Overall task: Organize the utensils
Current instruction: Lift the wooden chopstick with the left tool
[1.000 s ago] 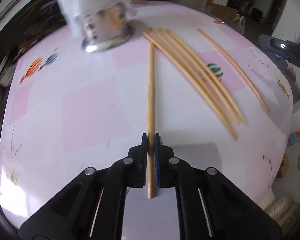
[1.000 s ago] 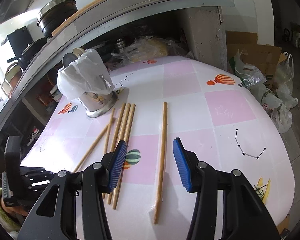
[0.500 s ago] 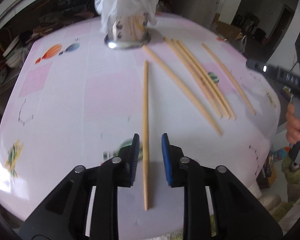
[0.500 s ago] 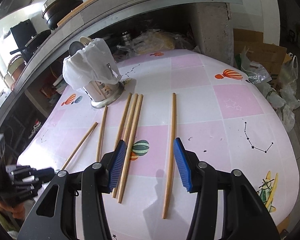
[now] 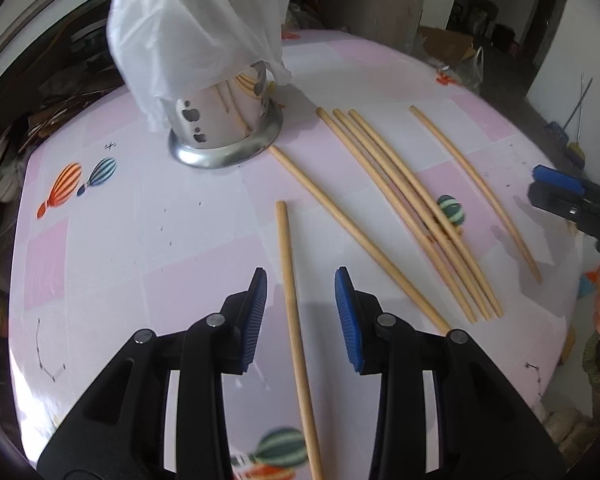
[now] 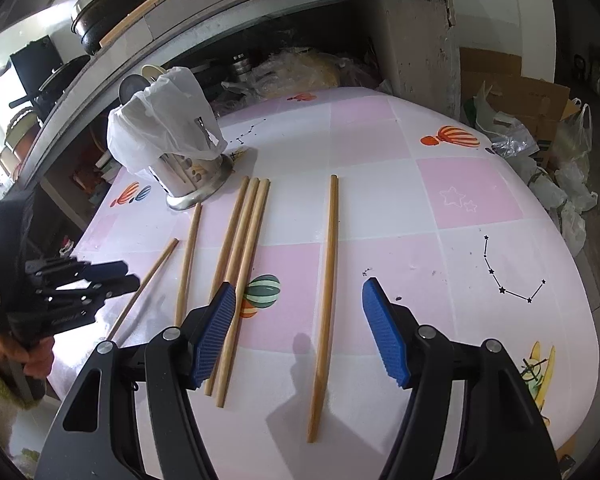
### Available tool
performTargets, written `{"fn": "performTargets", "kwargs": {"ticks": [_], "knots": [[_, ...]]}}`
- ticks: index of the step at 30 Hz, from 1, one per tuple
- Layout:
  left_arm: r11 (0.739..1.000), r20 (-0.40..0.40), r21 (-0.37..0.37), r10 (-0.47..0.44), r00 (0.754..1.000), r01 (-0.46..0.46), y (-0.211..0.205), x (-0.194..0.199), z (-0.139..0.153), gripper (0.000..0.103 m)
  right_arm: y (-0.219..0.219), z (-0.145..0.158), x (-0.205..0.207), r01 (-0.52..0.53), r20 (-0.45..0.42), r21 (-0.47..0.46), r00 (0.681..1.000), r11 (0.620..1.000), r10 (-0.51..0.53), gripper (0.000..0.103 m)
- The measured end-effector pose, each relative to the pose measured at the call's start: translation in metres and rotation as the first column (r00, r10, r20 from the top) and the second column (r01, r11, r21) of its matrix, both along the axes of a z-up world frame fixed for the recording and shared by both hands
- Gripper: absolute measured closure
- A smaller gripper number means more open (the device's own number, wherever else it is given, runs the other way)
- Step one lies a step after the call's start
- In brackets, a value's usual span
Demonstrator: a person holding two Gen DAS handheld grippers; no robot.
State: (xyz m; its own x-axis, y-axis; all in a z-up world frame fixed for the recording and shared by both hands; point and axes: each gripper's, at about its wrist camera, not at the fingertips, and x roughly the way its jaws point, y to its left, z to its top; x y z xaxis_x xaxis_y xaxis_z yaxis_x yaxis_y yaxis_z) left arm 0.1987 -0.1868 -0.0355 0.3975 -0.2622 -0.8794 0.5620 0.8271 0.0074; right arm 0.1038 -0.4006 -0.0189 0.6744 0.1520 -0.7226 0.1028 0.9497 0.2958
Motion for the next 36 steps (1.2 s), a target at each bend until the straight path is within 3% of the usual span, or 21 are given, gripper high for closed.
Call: {"fn": "performTargets", "kwargs": {"ticks": [4,11,16,21,29,36], "knots": [[0.999,-0.024,0.033,0.003,1.000,-0.002,-0.007,0.016,-0.008,0.072,0.000,-0.004,0.004,-0.004,-0.007,0.000,1.000,1.000,0.004,0.039],[0.996,-0.076,0.090,0.017,0.997,-0.010,-0.014,0.031,-0.021,0.084,-0.003,-0.007,0.006,-0.002,-0.012,0.010,1.000,1.000,0.003,0.039],[0.995,-0.092,0.095,0.031,0.995,-0.022,-0.015,0.034,-0.022,0.085,-0.005,-0.007,0.005,0.001,-0.008,0.012,1.000,1.000,-0.001,0.039],[0.995,-0.096,0.098,0.035,0.995,-0.026,-0.017,0.035,-0.021,0.097,-0.004,-0.003,0.004,0.001,-0.001,0.005,1.000,1.000,-0.001,0.039],[0.997,-0.069,0.048,0.064,0.996,-0.061,0.000,0.027,-0.008,0.097,-0.005,0.010,-0.002,0.013,0.020,-0.018,1.000,1.000,-0.012,0.039],[0.992,0.023,-0.079,0.099,0.995,-0.096,0.030,0.004,0.039,0.097,-0.006,0.017,0.006,-0.010,0.018,-0.051,1.000,0.999,0.011,0.039]]}}
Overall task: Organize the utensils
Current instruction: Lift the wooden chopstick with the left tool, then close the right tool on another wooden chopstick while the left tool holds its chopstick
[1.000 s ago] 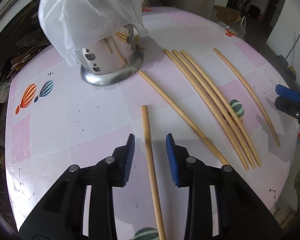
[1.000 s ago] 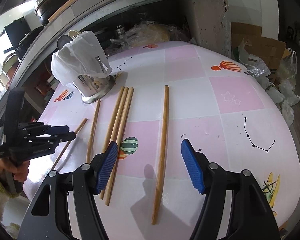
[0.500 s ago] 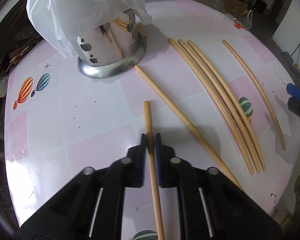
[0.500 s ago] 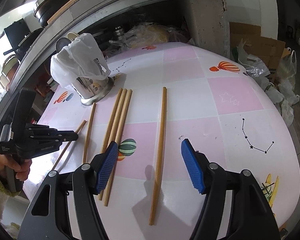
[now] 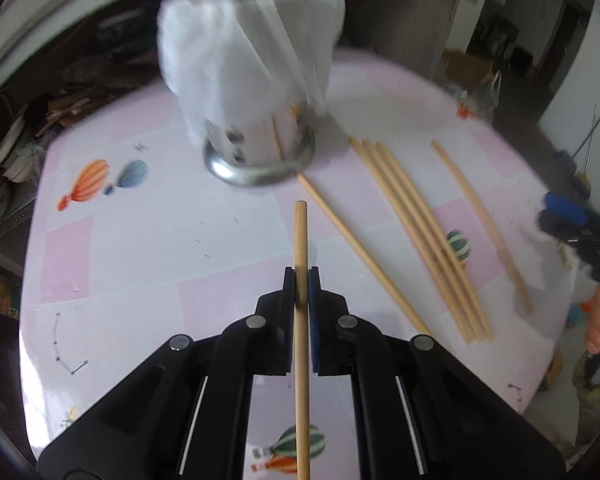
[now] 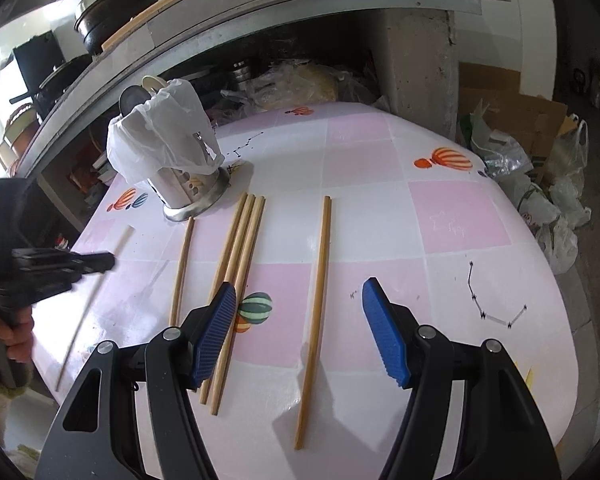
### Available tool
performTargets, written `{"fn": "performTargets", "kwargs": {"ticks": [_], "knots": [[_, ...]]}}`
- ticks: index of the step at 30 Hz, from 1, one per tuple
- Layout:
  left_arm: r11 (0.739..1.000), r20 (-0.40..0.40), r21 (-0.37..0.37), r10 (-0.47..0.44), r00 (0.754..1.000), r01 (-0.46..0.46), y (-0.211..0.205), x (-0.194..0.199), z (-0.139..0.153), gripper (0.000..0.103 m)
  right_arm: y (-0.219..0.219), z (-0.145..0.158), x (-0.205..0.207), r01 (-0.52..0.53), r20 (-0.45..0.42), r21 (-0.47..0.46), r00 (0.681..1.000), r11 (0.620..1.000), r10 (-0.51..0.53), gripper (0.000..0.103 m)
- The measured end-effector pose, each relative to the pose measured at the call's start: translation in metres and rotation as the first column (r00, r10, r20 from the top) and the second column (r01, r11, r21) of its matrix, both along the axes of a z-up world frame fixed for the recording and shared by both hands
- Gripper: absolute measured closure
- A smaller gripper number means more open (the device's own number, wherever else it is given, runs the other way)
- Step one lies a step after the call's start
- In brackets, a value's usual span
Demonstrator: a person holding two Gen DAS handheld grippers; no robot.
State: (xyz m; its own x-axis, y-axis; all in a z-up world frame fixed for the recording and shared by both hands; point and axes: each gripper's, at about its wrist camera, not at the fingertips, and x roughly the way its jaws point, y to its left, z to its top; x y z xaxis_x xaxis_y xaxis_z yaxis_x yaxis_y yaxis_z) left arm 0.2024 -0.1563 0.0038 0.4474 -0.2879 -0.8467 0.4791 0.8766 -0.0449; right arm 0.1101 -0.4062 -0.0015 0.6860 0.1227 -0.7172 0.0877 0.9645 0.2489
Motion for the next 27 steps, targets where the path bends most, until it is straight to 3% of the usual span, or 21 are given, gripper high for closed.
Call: {"fn": "performTargets", "kwargs": {"ticks": [2,11,27], "knots": [[0.999,0.037,-0.037,0.012,0.999,-0.010,0.011,-0.008,0.017,0.097,-0.002,0.000,0.008,-0.014,-0.008,-0.007,1.000,1.000,0.014,0.039],[0.984,0.196,-0.169,0.086,0.977,-0.052,0.060,-0.045,0.082,0.097,-0.011,-0.019,0.078,-0.091,-0.137,-0.057,0.987,0.994,0.083,0.060],[0.949,0.276,-0.290,0.204,0.939,-0.121,0.117,-0.076,0.117,0.097,-0.006,-0.039,0.144,-0.159,-0.316,-0.178,0.944,0.971,0.096,0.077]]}}
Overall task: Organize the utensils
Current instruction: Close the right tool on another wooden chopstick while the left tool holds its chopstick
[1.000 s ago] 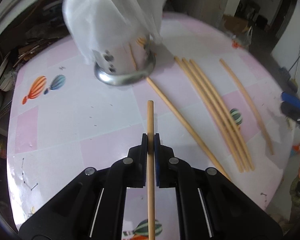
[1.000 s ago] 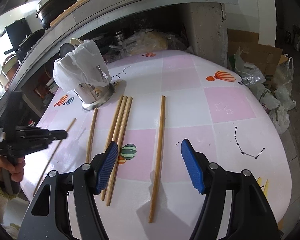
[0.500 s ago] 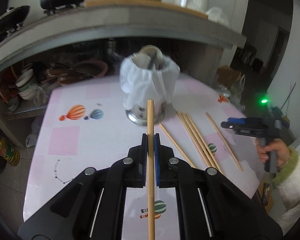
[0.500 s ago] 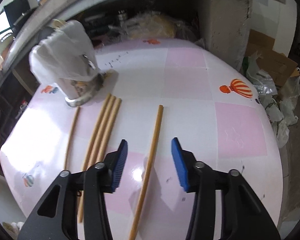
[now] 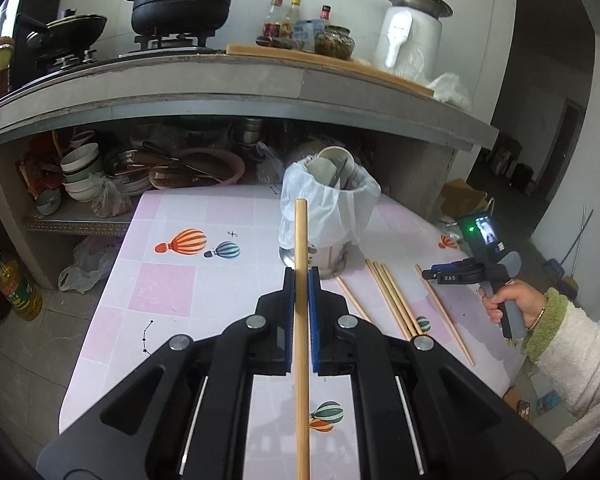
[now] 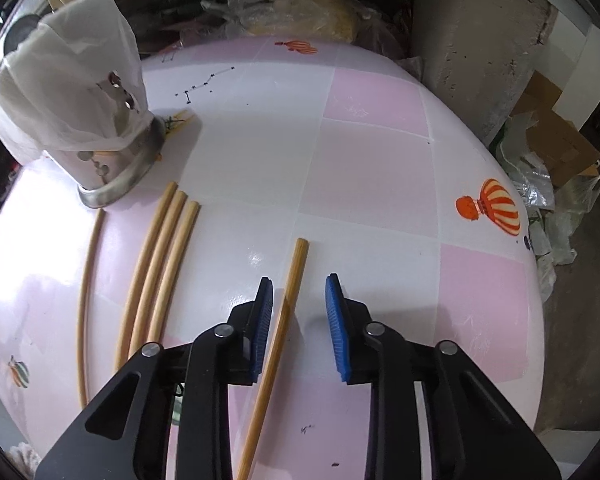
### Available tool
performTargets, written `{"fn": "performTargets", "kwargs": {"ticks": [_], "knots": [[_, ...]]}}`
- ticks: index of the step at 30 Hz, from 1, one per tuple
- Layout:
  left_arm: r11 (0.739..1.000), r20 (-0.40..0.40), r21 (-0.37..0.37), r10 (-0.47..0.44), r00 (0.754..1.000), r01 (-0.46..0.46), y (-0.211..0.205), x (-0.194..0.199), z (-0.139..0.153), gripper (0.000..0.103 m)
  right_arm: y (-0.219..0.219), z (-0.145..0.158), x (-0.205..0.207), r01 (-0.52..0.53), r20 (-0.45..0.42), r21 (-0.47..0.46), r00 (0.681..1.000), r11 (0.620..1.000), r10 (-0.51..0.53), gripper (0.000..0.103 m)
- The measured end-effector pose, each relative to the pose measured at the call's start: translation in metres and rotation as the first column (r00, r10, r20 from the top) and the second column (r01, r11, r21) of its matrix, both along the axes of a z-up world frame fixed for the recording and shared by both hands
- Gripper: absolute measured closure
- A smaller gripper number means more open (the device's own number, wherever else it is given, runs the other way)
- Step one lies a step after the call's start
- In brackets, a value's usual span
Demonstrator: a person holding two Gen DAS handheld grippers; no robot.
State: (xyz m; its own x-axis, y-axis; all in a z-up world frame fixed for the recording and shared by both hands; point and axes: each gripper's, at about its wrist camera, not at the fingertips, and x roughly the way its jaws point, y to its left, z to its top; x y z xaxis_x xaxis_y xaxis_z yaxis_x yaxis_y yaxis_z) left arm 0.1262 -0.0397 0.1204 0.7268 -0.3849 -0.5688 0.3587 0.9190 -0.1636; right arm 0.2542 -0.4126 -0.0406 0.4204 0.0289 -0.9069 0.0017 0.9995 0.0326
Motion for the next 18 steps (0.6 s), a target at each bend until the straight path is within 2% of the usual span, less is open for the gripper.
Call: {"fn": "performTargets", "kwargs": {"ticks": [6,18], "knots": [[1.000,0.013,-0.019,0.008,1.000,-0.008,0.008,-0.001,0.003,0.097,0.003,-0.008,0.013,-0.003,-0.045,-0.040,0.999,0.999,0.001,0.084],[0.999,0.016,-0.038,0.015,1.000,-0.015,0.014,-0.002,0.003,0.097,0.012,-0.009,0.015,0.008,-0.046,-0.035,0.999,0.999,-0.009,0.097]]}}
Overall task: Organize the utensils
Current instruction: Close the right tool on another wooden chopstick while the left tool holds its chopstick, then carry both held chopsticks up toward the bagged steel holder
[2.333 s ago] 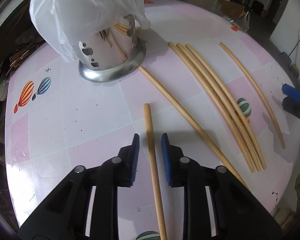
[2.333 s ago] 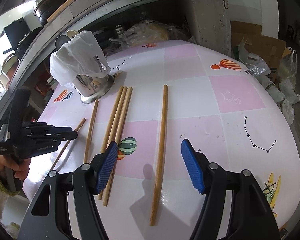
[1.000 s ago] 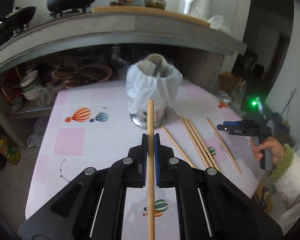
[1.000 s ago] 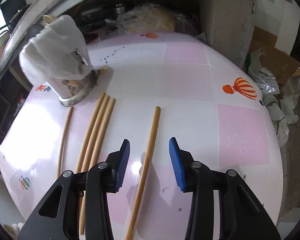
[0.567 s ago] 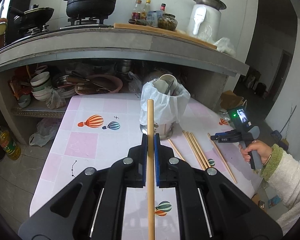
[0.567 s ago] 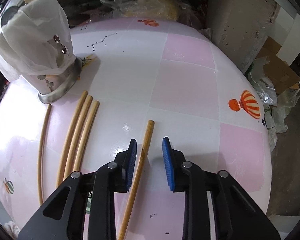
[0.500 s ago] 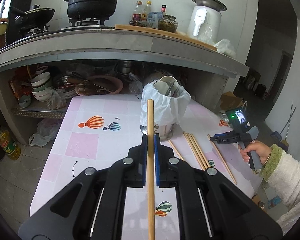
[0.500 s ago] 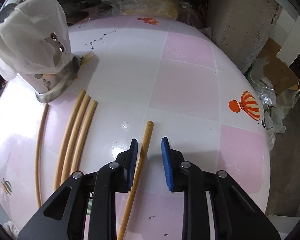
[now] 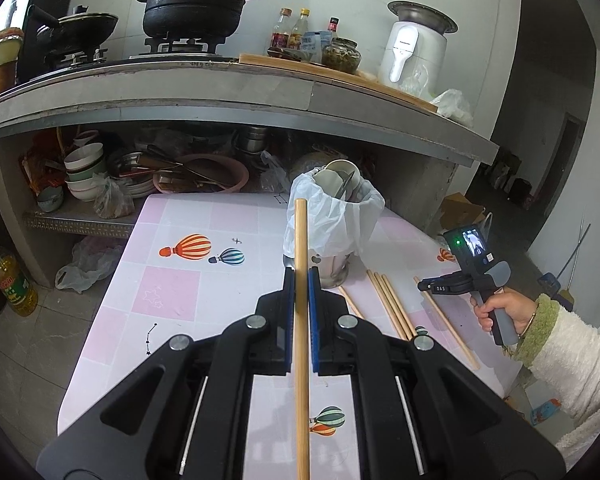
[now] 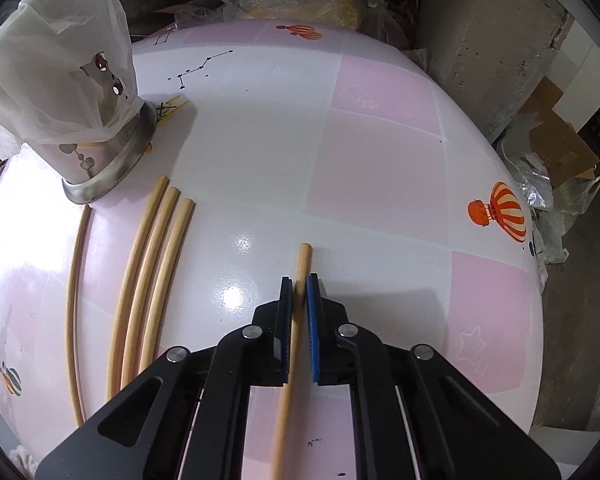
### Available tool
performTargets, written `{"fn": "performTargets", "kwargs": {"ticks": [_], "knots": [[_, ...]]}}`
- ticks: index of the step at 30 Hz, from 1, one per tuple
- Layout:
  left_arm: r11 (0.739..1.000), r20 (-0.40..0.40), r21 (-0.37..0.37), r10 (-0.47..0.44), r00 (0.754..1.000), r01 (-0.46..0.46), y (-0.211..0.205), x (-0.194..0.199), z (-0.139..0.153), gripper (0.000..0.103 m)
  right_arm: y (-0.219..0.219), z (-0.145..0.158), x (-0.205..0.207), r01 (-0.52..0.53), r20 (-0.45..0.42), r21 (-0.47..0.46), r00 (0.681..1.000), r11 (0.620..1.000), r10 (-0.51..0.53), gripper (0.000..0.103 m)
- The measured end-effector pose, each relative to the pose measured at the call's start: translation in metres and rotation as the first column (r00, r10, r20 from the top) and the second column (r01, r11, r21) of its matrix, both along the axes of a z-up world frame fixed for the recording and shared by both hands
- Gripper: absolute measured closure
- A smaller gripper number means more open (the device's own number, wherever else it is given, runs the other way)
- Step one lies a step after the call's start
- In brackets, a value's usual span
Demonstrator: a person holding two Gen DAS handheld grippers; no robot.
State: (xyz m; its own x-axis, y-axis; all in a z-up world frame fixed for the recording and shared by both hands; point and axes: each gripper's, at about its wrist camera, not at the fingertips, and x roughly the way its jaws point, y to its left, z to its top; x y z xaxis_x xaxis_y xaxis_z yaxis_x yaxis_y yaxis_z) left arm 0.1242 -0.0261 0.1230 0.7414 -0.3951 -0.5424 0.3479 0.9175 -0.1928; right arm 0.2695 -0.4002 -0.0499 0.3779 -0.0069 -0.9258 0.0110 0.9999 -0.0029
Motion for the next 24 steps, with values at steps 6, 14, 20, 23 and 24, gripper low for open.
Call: {"fn": "performTargets", "kwargs": {"ticks": [6,14,20,23,24], "knots": [[1.000,-0.003,-0.003,0.001,1.000,-0.001,0.001,0.001,0.001,0.097,-0.001,0.007,-0.006,0.012,0.026,0.034,1.000,0.999,-0.013,0.097],[1.000,-0.002,-0.010,-0.002,1.000,0.002,0.000,0.001,0.002,0.097,-0.007,0.051,-0.029,0.015,0.138,0.083,0.990,0.996,-0.026,0.097],[1.000,0.000,-0.010,-0.003,1.000,0.003,-0.003,0.001,0.002,0.097,-0.006,0.093,-0.058,-0.009,0.243,0.098,0.970,0.995,-0.015,0.097],[1.000,0.002,-0.009,-0.006,1.000,0.006,-0.005,0.001,0.002,0.097,-0.006,0.118,-0.076,-0.022,0.307,0.108,0.952,0.994,-0.013,0.097],[1.000,0.004,-0.008,-0.006,1.000,0.006,-0.006,0.001,0.003,0.097,-0.006,0.124,-0.080,-0.025,0.322,0.110,0.947,0.994,-0.012,0.097]]}}
